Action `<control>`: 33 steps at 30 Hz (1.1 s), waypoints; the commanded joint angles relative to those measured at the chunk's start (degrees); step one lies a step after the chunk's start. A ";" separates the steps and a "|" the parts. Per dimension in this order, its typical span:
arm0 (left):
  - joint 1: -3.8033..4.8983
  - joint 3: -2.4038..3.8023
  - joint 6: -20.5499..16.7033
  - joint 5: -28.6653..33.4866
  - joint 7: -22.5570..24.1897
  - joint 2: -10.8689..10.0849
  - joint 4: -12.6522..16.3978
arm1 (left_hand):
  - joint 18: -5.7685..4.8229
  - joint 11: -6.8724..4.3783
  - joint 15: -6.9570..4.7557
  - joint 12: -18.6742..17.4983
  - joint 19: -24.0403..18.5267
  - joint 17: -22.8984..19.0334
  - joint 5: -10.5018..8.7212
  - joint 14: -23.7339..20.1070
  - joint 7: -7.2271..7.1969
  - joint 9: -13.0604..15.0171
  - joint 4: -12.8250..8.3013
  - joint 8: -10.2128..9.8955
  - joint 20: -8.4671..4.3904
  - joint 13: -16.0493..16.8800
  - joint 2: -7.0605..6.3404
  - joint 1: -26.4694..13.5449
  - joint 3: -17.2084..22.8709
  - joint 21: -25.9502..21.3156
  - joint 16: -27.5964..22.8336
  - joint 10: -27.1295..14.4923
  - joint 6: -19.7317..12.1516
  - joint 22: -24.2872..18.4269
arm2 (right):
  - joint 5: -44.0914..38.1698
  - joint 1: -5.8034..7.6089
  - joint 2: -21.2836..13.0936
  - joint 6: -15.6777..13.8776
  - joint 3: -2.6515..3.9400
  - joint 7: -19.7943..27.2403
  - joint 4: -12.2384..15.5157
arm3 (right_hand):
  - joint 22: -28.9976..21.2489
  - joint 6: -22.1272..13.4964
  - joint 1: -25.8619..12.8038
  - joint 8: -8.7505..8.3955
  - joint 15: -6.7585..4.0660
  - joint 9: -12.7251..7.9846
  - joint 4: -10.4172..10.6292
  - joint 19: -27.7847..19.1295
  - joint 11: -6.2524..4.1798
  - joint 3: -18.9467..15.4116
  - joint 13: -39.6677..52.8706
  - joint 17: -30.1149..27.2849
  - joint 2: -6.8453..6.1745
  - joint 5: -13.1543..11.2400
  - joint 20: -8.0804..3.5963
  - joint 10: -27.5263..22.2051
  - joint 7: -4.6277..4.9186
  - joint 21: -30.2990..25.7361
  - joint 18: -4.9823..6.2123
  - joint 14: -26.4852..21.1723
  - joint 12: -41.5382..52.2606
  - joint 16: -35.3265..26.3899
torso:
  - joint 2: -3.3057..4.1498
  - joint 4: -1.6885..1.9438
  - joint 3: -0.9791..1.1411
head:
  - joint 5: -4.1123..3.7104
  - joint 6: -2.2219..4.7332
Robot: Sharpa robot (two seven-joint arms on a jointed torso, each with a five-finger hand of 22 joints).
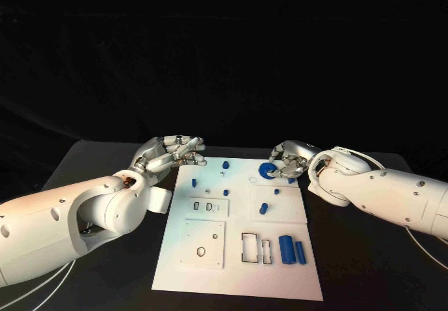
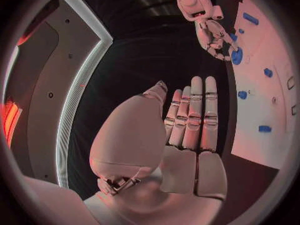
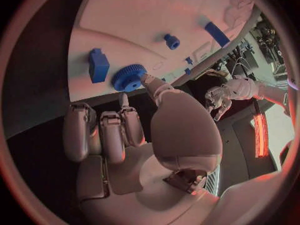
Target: Assemble the parts on the task board
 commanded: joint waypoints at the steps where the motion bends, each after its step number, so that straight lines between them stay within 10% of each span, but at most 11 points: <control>1: 0.05 0.05 1.18 0.19 0.24 0.16 0.06 | 0.69 0.26 0.25 -0.27 0.34 0.05 0.20 0.21 0.10 0.05 -0.02 -0.28 0.02 0.05 -0.42 -0.31 0.44 0.24 0.01 -0.02 -0.46 0.06 | -1.31 -0.10 0.49 0.90 -0.03 -0.22 -0.31 | 0.57 -0.31 0.65 0.38 0.51 0.08 -0.28 0.35 0.09 -0.19 3.72 11.16 0.13 -0.26 0.15 -0.15 -0.02 0.18 -1.07 5.28 -0.02 0.35 | -0.01 -0.06 -0.01 | 0.02 -0.07; 33: 0.05 0.05 1.31 0.19 -0.09 0.03 -0.05 | 0.68 0.28 0.27 -0.36 0.30 0.26 0.20 0.17 0.12 0.11 0.01 -0.33 0.03 0.07 -0.46 -0.37 0.74 0.30 -0.05 -0.01 -0.48 0.05 | -5.17 -1.06 1.09 2.27 -0.16 0.07 -1.02 | 2.20 1.07 5.09 1.50 0.64 -0.34 -4.04 0.77 0.16 5.94 4.80 11.98 1.47 0.08 0.32 0.32 0.16 1.06 -1.30 5.40 0.56 0.64 | 0.01 -0.12 0.07 | 0.23 -0.50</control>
